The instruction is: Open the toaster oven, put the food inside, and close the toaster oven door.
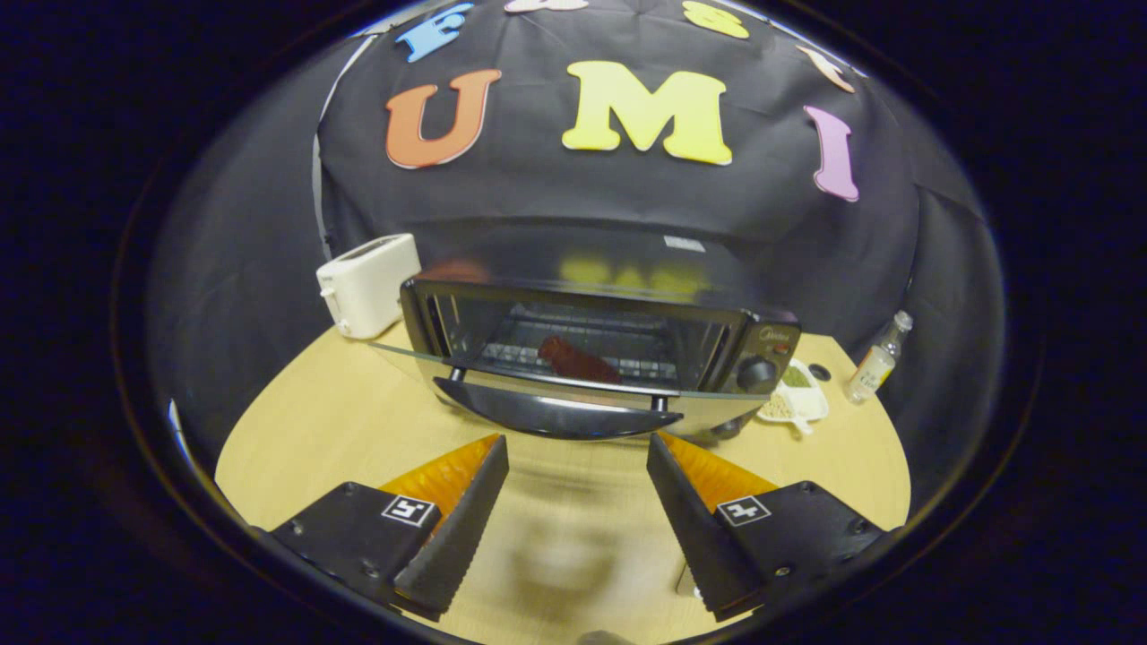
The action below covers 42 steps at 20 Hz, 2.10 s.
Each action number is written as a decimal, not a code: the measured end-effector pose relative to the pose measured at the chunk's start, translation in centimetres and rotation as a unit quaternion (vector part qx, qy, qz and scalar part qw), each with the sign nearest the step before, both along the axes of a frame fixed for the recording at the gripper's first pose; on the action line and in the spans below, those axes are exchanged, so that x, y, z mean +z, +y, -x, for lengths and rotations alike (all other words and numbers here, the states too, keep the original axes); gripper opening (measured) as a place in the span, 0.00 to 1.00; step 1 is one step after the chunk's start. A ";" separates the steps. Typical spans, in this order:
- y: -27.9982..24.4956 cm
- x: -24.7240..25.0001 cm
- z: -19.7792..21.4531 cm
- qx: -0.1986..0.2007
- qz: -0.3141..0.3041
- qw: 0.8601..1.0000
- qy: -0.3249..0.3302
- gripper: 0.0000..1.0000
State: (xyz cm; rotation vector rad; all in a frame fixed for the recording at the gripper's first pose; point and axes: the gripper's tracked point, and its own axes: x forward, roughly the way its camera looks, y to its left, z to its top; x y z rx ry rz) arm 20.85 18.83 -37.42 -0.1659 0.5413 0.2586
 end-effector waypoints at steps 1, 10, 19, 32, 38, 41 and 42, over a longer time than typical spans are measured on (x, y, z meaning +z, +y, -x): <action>0.0 0.1 -0.5 0.003 0.008 1.000 -0.001 0.99; -0.3 0.2 -0.5 -0.005 -0.009 1.000 0.018 0.99; -1.3 5.8 3.5 -0.017 -0.027 0.999 -0.017 0.99; -18.3 27.5 16.2 -0.037 -0.055 0.977 -0.204 0.99; -25.1 28.2 22.2 -0.042 -0.080 0.970 -0.224 0.99; -26.9 28.1 23.6 -0.038 -0.088 0.968 -0.233 0.99; -27.4 28.0 23.8 -0.035 -0.089 0.968 -0.233 0.99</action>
